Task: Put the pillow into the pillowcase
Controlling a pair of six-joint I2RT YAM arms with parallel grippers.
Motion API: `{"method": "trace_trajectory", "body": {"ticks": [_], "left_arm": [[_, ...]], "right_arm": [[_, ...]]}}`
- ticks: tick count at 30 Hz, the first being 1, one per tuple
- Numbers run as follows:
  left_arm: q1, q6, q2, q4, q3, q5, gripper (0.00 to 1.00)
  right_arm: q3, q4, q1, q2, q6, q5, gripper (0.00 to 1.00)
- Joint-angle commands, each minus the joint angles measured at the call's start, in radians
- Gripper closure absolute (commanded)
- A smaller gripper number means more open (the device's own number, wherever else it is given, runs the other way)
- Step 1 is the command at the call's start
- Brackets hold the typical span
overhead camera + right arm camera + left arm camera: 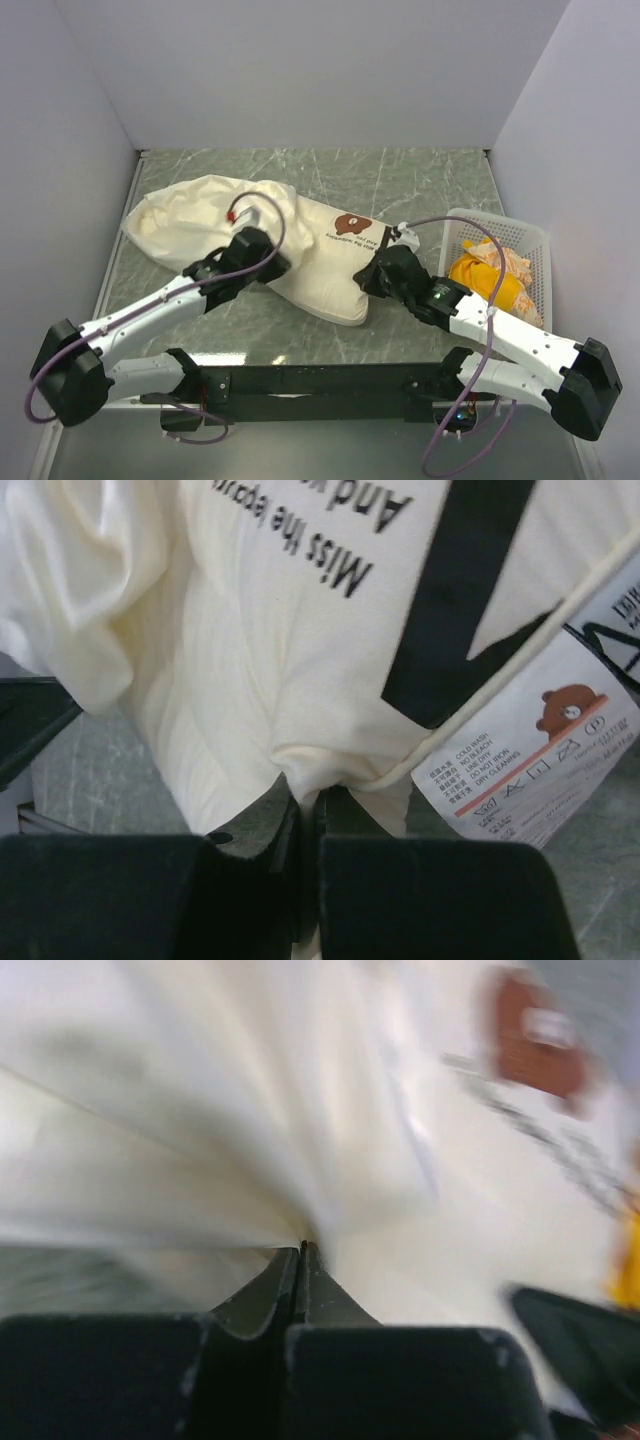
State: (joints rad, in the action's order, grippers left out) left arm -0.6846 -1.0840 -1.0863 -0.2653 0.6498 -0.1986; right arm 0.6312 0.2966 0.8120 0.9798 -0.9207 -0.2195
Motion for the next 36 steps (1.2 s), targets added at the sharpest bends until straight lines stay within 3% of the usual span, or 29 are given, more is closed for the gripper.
{"method": "trace_trajectory", "body": {"ticks": [1,14,17,21,24,29,32,36], "left_arm": [[-0.164,0.147,-0.059,0.118,0.332,0.146,0.99],[-0.191,0.312,-0.032,-0.113,0.680,0.122,0.99],[-0.191,0.332,-0.031,-0.144,0.731,0.149,0.99],[-0.191,0.334,-0.004,-0.192,0.745,0.113,0.99],[-0.191,0.335,-0.029,-0.239,0.786,0.094,0.99],[-0.191,0.331,-0.113,-0.307,0.965,0.126,0.99],[-0.191,0.331,-0.149,-0.330,1.022,0.154,0.99],[-0.188,0.354,-0.220,-0.385,1.088,0.087,0.96]], "right_arm": [[0.090,-0.079,0.027,-0.030,0.009,0.052,1.00],[0.267,0.065,0.029,-0.084,0.112,0.101,1.00],[0.314,0.105,0.027,-0.093,0.132,0.109,0.86],[0.328,0.105,0.027,-0.089,0.167,0.117,0.52],[0.318,0.104,0.027,-0.049,0.198,0.150,0.36],[0.283,0.046,0.035,0.011,0.191,0.301,0.35],[0.285,0.058,0.059,-0.009,0.181,0.290,0.29],[0.294,0.093,0.059,-0.041,0.201,0.221,0.17]]}}
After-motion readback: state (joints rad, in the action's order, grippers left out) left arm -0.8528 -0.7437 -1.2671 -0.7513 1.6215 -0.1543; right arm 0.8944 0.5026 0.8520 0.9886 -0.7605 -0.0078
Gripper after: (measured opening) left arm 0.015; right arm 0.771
